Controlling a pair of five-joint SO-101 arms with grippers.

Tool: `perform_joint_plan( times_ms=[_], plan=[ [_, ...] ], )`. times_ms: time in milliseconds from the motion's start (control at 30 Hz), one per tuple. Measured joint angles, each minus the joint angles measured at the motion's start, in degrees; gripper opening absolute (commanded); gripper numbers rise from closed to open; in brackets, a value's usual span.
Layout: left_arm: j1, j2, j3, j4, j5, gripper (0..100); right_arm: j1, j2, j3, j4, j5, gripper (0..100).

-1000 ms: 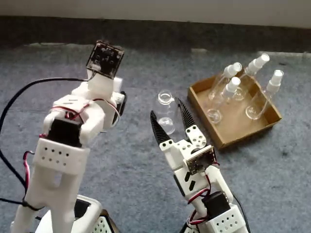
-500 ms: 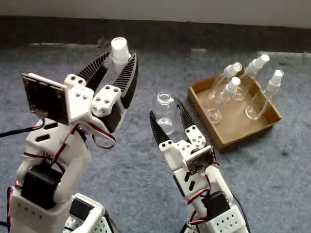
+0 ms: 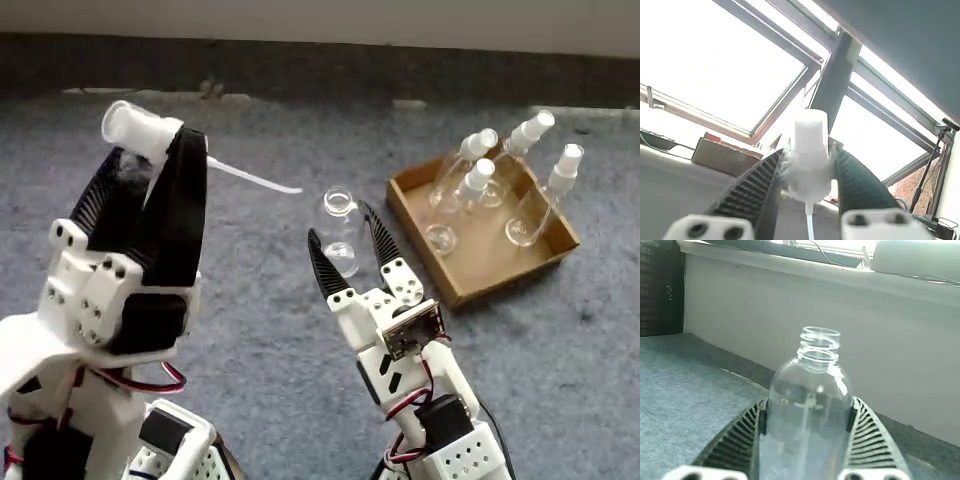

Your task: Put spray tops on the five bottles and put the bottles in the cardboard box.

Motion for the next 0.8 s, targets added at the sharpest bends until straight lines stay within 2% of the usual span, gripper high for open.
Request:
perform_joint_plan(
  times_ms=[100,167,800],
  plan=[
    [0.1,-3.3,6.3,-7.7,0.0,1,0.0,0.0,0.0,0.0,0.0,8.1],
    [0.1,-3.3,7.7,-9.5,0.0,1,0.0,0.0,0.0,0.0,0.0,8.1],
    [0.3,-2.8,11.1,-10.5,0.0,1,-0.5,0.0,0.0,0.0,0.0,8.1]
  ],
)
